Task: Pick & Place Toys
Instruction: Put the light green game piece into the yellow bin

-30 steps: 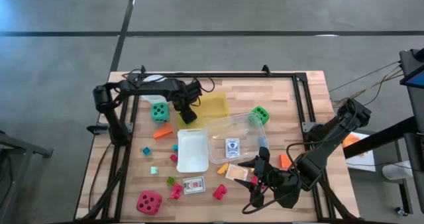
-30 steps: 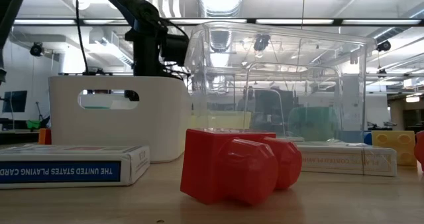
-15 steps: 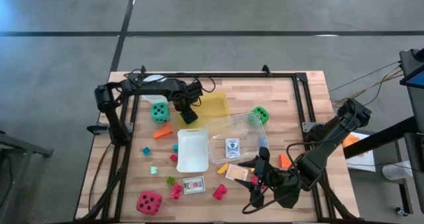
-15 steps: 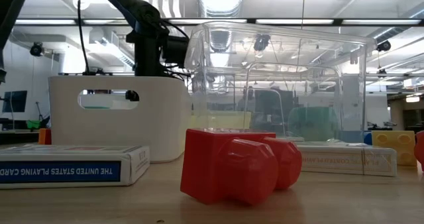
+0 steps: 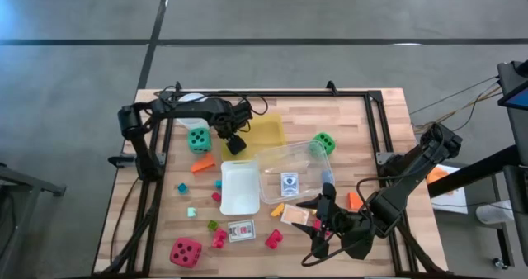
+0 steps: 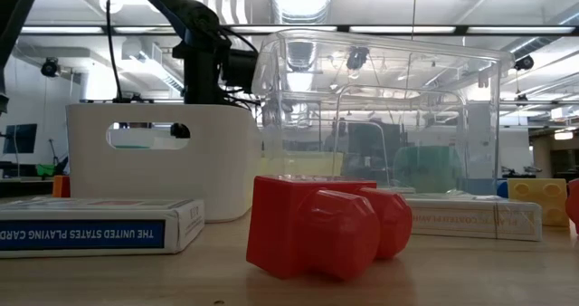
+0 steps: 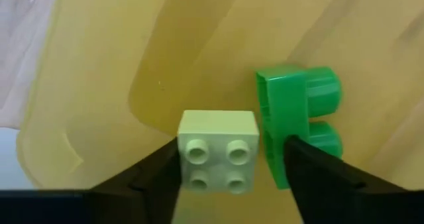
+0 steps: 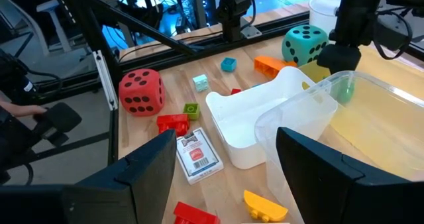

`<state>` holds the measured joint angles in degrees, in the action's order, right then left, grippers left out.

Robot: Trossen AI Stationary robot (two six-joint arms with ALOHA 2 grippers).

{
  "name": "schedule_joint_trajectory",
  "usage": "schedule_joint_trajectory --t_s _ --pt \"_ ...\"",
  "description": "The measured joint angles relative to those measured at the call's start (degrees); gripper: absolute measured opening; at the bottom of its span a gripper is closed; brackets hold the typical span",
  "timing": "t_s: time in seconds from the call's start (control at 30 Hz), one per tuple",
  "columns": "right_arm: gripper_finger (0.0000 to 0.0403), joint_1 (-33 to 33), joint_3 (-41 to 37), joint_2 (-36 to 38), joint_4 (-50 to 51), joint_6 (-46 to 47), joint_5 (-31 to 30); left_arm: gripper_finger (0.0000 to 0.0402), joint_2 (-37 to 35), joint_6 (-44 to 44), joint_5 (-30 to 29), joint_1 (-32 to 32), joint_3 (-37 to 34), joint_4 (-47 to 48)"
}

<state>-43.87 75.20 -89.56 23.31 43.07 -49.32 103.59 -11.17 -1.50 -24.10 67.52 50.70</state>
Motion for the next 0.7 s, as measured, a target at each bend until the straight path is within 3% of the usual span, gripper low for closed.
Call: schedule_joint_trajectory --t_s 0.3,0.7 --pt "0.0256 0.02 0.0 0.0 0.02 0.0 0.0 0.0346 0.0 -0.33 0.11 0.04 0.03 -0.18" --pt "0.0256 0.0 0.0 0.02 0.0 0.0 0.0 0.0365 0.0 -1.01 0.26 0.04 0.05 -0.14"
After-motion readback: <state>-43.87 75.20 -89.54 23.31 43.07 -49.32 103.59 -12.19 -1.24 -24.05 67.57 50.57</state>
